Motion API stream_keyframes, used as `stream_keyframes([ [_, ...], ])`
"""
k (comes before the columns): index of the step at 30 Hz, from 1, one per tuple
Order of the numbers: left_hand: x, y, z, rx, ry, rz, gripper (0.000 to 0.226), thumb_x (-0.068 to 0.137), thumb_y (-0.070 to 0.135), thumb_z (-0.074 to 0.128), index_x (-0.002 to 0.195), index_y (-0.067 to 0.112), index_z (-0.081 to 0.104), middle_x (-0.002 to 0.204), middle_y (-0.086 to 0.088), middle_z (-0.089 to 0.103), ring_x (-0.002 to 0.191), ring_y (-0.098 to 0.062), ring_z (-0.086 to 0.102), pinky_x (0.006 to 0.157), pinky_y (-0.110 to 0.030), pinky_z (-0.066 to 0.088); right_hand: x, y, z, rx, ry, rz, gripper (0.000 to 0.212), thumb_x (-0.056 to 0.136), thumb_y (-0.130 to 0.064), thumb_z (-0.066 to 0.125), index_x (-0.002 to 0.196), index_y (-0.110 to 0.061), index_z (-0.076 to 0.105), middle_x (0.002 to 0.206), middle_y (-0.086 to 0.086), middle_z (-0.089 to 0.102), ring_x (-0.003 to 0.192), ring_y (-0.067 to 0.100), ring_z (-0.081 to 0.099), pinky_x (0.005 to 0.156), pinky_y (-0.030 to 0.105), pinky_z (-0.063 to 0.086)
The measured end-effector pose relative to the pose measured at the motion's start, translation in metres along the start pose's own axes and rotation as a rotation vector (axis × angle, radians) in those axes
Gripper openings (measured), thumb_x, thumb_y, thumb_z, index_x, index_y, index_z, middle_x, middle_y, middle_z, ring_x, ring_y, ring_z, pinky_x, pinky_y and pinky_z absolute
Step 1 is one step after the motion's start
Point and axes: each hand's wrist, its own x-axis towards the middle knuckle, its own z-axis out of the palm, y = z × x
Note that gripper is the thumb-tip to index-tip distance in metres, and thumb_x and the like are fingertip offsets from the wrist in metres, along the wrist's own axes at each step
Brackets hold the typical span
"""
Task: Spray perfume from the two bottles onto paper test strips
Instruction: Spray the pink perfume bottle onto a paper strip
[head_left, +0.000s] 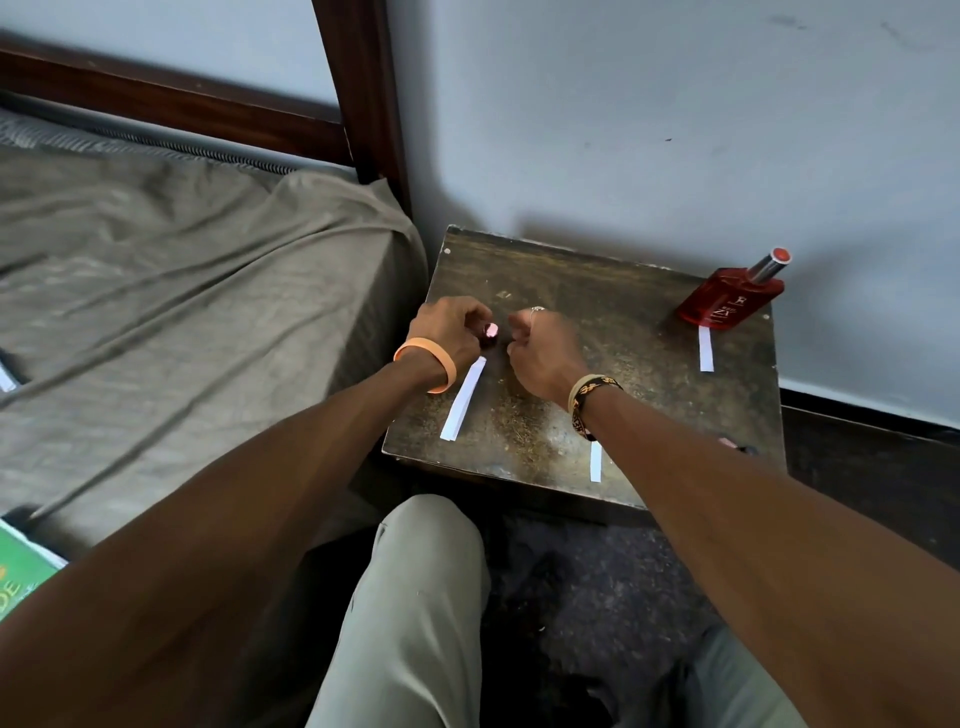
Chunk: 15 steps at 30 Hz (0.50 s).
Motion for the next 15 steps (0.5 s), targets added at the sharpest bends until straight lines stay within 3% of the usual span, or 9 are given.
stream_keyframes([
  [4,-0.010,0.010,-0.016,0.051,0.078,0.021,0.034,0.077,0.006,0.056,0.106,0.018,0.070,0.101,0.000,0.072,0.098,-0.021,0.065,0.093,-0.032,0.049,-0.015,0.008,-0.022,0.017,0.110,0.038,0.031,0.091,0.003,0.043,0.100,-0.005,0.071,0.101,0.010,0.072,0.095,0.030,0.066,0.088,0.045,0.056],
  [8,-0.023,0.035,-0.027,0.053,0.136,0.038,0.035,0.078,0.005,0.058,0.108,0.019,0.069,0.100,0.002,0.072,0.096,-0.019,0.065,0.092,-0.028,0.048,-0.037,0.016,-0.052,0.090,0.176,0.086,0.034,0.090,0.007,0.043,0.110,-0.002,0.069,0.113,0.013,0.070,0.108,0.030,0.064,0.096,0.044,0.053],
  [10,-0.032,0.051,-0.027,0.041,0.132,0.079,0.033,0.078,0.005,0.059,0.106,0.019,0.070,0.099,0.002,0.072,0.094,-0.019,0.066,0.092,-0.031,0.050,-0.052,0.022,-0.069,0.104,0.206,0.116,0.035,0.093,0.004,0.045,0.117,-0.006,0.068,0.119,0.009,0.068,0.112,0.025,0.062,0.100,0.037,0.051],
  [15,-0.058,0.090,-0.017,0.037,0.093,0.182,0.027,0.083,0.007,0.061,0.106,0.018,0.071,0.101,0.000,0.073,0.094,-0.018,0.067,0.091,-0.037,0.053,-0.087,0.038,-0.097,0.117,0.269,0.132,0.029,0.094,0.002,0.049,0.113,-0.008,0.069,0.110,0.006,0.066,0.108,0.025,0.062,0.099,0.040,0.051],
])
